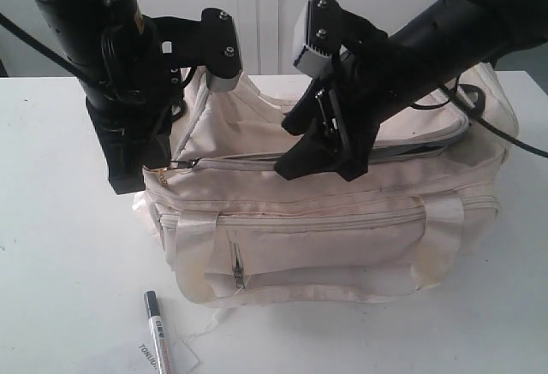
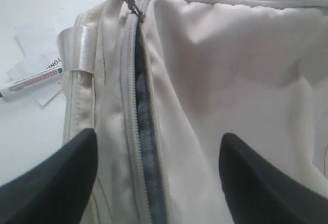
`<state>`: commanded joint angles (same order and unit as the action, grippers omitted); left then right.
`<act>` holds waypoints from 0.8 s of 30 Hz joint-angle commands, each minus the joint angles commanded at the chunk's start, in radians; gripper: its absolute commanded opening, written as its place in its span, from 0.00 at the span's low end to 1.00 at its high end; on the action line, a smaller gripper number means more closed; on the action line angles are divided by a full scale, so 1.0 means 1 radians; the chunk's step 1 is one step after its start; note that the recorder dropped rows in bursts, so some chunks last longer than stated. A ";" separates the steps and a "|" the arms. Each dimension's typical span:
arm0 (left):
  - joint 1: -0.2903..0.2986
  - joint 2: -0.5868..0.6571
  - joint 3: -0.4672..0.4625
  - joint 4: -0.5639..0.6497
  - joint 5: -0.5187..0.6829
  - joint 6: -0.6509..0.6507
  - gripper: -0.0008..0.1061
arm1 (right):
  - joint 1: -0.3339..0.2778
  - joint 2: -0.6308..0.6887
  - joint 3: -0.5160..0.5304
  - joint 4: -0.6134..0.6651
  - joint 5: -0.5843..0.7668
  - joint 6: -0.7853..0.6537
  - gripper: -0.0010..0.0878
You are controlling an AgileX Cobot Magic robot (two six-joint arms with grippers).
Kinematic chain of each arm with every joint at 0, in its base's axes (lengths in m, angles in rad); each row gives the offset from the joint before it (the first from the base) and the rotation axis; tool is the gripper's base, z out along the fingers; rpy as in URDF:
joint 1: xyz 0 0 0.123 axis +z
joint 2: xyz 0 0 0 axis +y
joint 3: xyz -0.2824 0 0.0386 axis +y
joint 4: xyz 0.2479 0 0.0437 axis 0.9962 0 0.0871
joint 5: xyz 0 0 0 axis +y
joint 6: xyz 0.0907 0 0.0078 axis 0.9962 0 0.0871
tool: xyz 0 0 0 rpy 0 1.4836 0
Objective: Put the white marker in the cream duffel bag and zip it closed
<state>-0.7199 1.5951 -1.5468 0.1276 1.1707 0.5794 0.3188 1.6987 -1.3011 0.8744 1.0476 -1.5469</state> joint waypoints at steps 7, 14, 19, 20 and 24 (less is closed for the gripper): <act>0.000 0.000 0.000 0.000 0.010 -0.002 0.01 | 0.000 0.042 0.000 0.070 0.027 0.000 0.73; 0.000 0.000 0.000 0.000 0.010 -0.002 0.01 | 0.000 0.062 0.000 0.070 0.046 0.000 0.68; 0.000 0.000 0.000 0.000 0.010 -0.002 0.01 | 0.000 0.062 0.000 0.069 0.049 0.000 0.55; 0.000 0.000 0.000 0.000 0.010 -0.002 0.01 | 0.000 0.062 0.000 0.069 0.049 0.000 0.51; 0.000 0.000 0.000 0.000 0.010 -0.002 0.01 | 0.000 0.062 0.000 0.064 0.049 0.004 0.28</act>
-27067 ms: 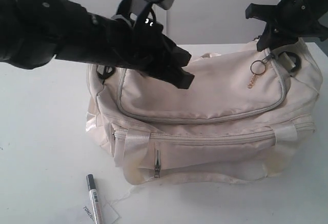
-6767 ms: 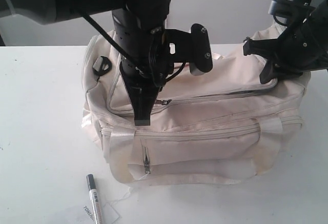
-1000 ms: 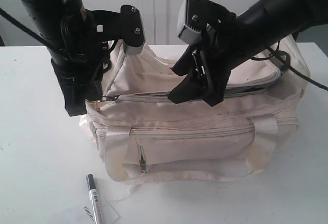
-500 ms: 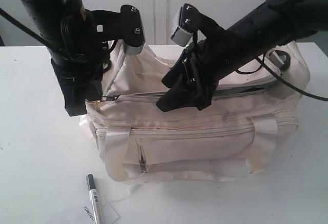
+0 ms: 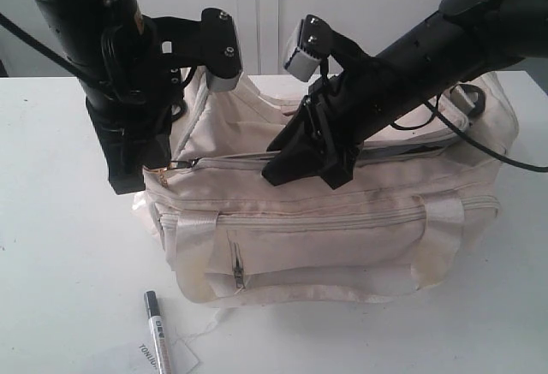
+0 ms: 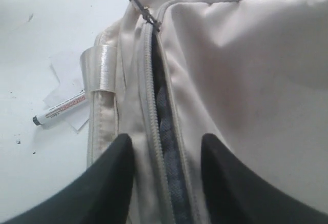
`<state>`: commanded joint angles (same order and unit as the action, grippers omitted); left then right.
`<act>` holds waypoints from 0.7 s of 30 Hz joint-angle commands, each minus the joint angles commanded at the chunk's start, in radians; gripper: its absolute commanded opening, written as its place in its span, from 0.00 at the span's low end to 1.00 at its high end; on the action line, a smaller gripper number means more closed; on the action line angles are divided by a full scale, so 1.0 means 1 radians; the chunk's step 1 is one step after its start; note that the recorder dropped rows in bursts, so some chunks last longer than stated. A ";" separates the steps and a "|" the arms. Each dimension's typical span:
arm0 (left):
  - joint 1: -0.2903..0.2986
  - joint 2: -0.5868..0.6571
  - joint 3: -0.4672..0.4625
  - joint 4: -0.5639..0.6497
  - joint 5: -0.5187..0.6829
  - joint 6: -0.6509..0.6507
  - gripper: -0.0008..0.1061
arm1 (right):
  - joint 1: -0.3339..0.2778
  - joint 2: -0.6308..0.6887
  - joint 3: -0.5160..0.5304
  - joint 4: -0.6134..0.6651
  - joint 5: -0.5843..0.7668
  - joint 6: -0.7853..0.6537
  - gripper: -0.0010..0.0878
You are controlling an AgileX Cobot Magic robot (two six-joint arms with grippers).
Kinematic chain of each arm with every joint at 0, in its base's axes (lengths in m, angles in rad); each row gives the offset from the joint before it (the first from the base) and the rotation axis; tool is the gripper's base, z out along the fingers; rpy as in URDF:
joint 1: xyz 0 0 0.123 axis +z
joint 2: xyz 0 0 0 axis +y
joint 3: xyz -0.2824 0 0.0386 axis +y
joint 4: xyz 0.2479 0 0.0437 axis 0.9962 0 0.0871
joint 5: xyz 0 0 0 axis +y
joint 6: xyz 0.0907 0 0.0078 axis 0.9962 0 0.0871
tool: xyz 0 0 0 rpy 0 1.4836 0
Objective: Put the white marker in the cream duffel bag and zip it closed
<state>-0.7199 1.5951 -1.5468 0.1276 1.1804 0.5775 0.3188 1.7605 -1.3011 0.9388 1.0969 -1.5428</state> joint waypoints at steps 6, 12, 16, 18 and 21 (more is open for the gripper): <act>0.000 0.000 0.000 0.000 0.000 0.000 0.01 | 0.000 0.000 0.000 0.000 0.007 0.042 0.01; 0.000 0.000 0.000 0.002 -0.001 0.000 0.01 | 0.000 -0.002 0.000 0.000 0.007 0.062 0.01; 0.000 0.000 0.000 0.028 -0.001 0.000 0.01 | 0.000 -0.016 0.000 -0.002 0.007 0.062 0.01; 0.000 0.000 0.000 0.056 -0.001 0.000 0.01 | 0.000 -0.026 0.000 -0.008 0.007 0.062 0.01; 0.000 0.000 0.000 0.074 -0.003 0.000 0.01 | 0.000 -0.037 0.000 -0.030 0.007 0.062 0.01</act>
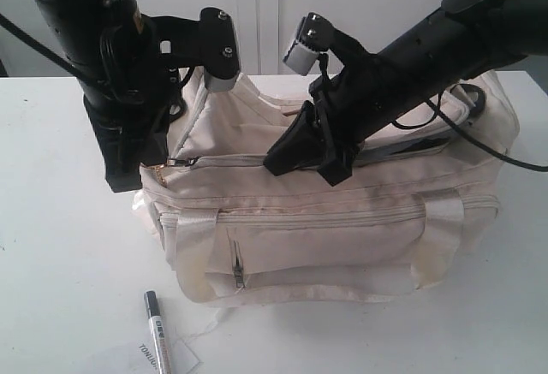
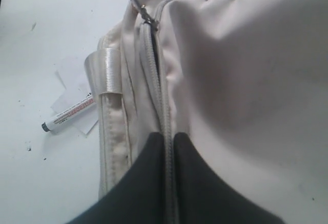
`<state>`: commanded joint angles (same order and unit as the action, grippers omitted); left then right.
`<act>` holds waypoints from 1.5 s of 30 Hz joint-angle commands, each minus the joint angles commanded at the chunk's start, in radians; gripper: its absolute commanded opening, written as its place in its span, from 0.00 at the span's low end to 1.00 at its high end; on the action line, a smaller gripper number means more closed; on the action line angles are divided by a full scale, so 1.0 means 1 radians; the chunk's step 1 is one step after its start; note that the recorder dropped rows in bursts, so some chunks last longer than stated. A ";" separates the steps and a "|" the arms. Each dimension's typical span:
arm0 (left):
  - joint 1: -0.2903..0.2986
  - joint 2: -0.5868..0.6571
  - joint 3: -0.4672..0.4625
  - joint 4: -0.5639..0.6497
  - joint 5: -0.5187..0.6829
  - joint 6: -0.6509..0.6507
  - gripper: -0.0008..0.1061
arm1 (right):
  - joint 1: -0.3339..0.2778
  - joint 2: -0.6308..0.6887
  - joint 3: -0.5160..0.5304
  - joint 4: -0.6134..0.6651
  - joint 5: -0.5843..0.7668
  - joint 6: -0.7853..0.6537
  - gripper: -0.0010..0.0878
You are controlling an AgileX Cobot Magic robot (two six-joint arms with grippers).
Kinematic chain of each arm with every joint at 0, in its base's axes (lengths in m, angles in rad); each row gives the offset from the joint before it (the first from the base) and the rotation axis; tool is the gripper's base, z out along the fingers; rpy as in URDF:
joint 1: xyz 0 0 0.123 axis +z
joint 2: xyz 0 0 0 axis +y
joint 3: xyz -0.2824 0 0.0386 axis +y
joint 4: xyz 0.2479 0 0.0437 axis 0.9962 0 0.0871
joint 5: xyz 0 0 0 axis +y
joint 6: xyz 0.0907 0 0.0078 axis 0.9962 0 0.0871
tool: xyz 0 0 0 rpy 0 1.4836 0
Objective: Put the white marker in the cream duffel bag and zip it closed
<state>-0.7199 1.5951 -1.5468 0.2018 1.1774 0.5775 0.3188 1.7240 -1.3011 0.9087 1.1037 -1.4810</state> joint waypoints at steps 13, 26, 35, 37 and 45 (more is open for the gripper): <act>0.000 0.000 0.000 0.061 0.007 0.000 0.01 | 0.000 -0.029 0.000 -0.031 -0.009 0.004 0.01; 0.000 0.000 0.000 0.091 0.044 0.000 0.01 | 0.000 -0.052 0.000 -0.029 -0.014 0.022 0.01; 0.000 0.000 0.000 0.124 0.044 0.002 0.01 | 0.000 -0.052 0.000 -0.033 -0.042 0.027 0.01; 0.000 0.000 0.000 0.154 0.044 0.002 0.01 | 0.000 -0.052 0.000 -0.056 -0.048 0.027 0.01; 0.002 0.000 0.000 0.213 0.044 0.002 0.01 | 0.000 -0.052 0.000 -0.084 -0.053 0.048 0.01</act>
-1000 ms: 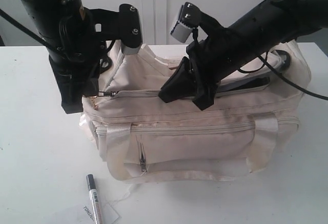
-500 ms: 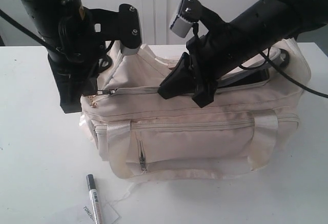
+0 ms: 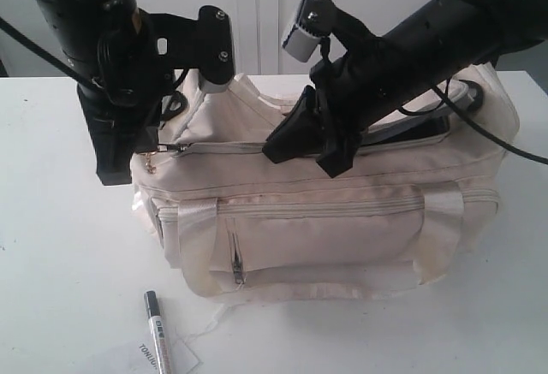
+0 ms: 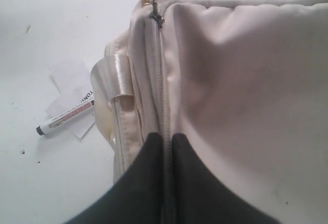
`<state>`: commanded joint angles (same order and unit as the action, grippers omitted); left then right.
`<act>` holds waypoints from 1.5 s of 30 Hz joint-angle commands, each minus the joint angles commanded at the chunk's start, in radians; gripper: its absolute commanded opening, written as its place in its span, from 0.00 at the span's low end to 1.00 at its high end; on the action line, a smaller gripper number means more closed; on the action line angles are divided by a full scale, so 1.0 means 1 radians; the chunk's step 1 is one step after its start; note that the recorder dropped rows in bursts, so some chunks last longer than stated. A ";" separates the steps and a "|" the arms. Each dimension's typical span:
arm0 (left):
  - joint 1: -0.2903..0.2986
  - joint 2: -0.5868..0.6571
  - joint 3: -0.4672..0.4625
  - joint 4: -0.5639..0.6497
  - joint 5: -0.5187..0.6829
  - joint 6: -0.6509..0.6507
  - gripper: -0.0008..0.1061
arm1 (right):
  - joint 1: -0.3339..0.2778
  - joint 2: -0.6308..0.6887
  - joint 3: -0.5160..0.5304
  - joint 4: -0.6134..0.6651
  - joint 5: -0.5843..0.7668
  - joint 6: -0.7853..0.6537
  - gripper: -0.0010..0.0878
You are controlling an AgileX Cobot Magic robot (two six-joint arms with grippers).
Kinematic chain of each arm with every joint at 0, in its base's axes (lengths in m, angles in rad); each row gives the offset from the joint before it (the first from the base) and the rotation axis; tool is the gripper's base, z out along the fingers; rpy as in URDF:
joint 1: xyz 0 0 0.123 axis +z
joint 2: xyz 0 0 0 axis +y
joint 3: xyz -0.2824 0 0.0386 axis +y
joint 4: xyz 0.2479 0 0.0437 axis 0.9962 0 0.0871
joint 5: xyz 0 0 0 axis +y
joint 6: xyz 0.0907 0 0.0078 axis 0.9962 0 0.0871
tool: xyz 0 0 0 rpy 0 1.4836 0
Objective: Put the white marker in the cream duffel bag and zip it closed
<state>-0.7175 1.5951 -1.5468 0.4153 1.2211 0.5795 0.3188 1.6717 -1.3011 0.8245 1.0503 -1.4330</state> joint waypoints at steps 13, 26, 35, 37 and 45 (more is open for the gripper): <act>0.099 0.000 0.000 0.013 0.000 -0.011 0.01 | 0.000 0.000 0.000 -0.052 -0.002 0.004 0.01; 0.170 0.000 0.000 0.015 0.000 -0.028 0.01 | 0.000 0.000 0.000 -0.070 -0.002 0.002 0.01; 0.205 0.000 0.000 -0.043 0.000 -0.029 0.01 | 0.000 0.000 0.000 -0.070 -0.003 0.002 0.01; 0.205 0.000 0.000 -0.167 0.000 -0.029 0.01 | 0.000 0.000 0.000 -0.070 -0.003 0.002 0.01; 0.209 -0.002 0.000 -0.536 -0.047 -0.029 0.01 | 0.000 0.000 0.000 -0.072 -0.002 0.002 0.01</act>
<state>-0.5084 1.5932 -1.5468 -0.1204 1.1737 0.5500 0.3188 1.6717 -1.3011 0.7527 1.0482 -1.4313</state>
